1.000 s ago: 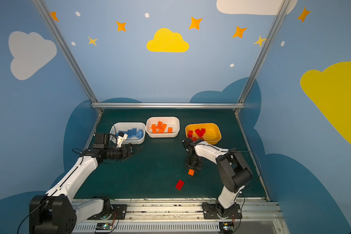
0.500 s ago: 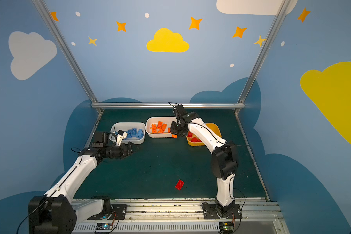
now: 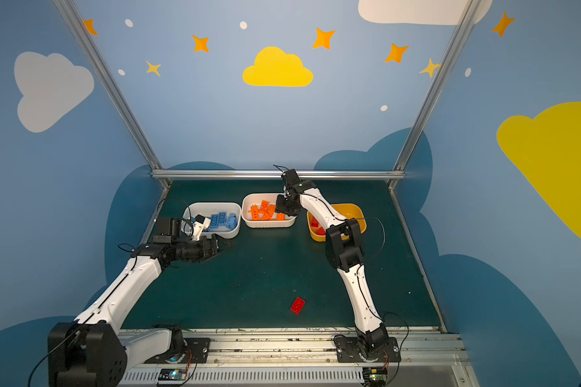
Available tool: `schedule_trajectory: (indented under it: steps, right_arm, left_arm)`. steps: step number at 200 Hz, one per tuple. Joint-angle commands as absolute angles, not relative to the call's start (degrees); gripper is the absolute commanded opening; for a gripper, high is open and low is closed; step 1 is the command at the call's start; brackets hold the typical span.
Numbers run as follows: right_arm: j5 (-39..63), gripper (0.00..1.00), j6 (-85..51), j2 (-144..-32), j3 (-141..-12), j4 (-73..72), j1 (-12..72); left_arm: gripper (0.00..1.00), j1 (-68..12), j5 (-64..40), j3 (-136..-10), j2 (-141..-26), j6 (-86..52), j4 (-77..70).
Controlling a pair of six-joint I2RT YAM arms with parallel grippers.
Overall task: Sort the legos into containers by color
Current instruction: Place the lego in the container, then pick up the lego from the bottom-center of the table.
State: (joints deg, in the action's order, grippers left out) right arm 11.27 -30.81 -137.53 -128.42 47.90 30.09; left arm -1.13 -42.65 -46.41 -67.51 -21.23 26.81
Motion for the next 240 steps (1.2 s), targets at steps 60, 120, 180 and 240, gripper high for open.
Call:
schedule_trajectory:
  steps: [60, 120, 180, 240]
  right_arm:
    - [9.1, 0.78, -36.1, -102.8, -94.3, 55.3, 34.0]
    - [4.8, 0.79, -66.5, -81.2, -68.4, 64.2, 45.5]
    - [7.7, 0.77, -79.1, -79.8, -59.1, 58.5, 51.5]
    - [11.7, 0.72, -82.3, -89.0, -58.3, 50.2, 54.2]
  left_arm:
    - [1.0, -0.9, -46.2, -48.6, -67.8, -22.9, 24.2]
    - [1.0, -1.3, -47.1, -48.3, -65.1, -21.8, 27.5]
    - [1.0, -2.4, -46.8, -41.7, -57.6, -23.5, 27.7]
    - [0.99, -6.3, -44.5, -34.6, -48.9, -28.0, 25.3]
